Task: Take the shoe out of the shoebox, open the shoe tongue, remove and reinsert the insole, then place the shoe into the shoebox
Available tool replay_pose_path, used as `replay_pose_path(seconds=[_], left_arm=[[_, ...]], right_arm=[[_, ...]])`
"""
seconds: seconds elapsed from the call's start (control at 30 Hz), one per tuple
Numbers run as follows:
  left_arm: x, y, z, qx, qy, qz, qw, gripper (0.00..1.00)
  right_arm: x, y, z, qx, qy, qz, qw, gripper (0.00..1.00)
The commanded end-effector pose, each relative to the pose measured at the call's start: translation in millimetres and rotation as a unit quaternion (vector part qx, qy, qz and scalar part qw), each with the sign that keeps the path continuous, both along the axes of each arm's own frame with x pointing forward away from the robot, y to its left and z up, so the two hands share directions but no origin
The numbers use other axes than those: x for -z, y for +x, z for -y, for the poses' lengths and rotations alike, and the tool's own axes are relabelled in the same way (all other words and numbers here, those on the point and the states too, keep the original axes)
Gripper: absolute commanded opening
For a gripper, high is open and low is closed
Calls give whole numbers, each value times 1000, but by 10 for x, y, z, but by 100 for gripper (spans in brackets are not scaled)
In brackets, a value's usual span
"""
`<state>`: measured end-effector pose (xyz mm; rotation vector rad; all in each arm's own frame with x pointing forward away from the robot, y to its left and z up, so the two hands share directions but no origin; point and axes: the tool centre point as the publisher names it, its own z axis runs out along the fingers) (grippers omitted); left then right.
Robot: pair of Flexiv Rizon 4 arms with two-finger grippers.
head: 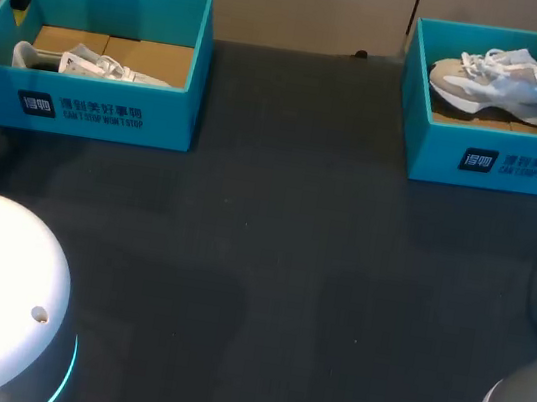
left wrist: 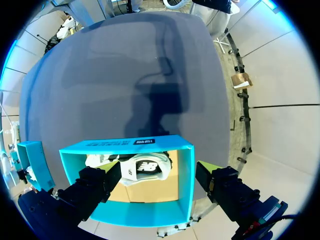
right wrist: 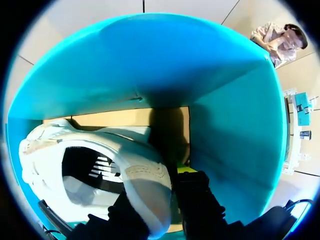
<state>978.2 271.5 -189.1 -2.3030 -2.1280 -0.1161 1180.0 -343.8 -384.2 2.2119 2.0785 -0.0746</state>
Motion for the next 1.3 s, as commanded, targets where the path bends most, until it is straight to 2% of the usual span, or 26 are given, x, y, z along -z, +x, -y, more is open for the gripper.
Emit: replay_pose_path(seconds=[0.03, 0.2, 0.33, 0.8, 0.93, 0.97, 1.3], left_arm=[[-8, -17, 2, 0, 1, 1, 1000, 100], [-8, -17, 2, 0, 1, 1, 1000, 100], [-8, -17, 2, 0, 1, 1, 1000, 100], [-8, -17, 2, 0, 1, 1, 1000, 100], [-8, -17, 2, 0, 1, 1, 1000, 100], [-8, -17, 2, 0, 1, 1, 1000, 100], [-8, -17, 2, 0, 1, 1, 1000, 100]], right_arm=[[-48, 70, 12, 11, 6, -88, 996, 0], [-108, 65, 16, 12, 4, -83, 996, 0], [-239, 59, 5, 14, -1, -78, 997, 0], [-1018, -64, -85, 22, -14, -56, 998, 0], [-1134, -95, -81, 23, -13, -53, 998, 0], [-1264, -124, -55, 27, -12, -50, 998, 0], [-1772, -336, -36, 39, -11, -28, 999, 0]])
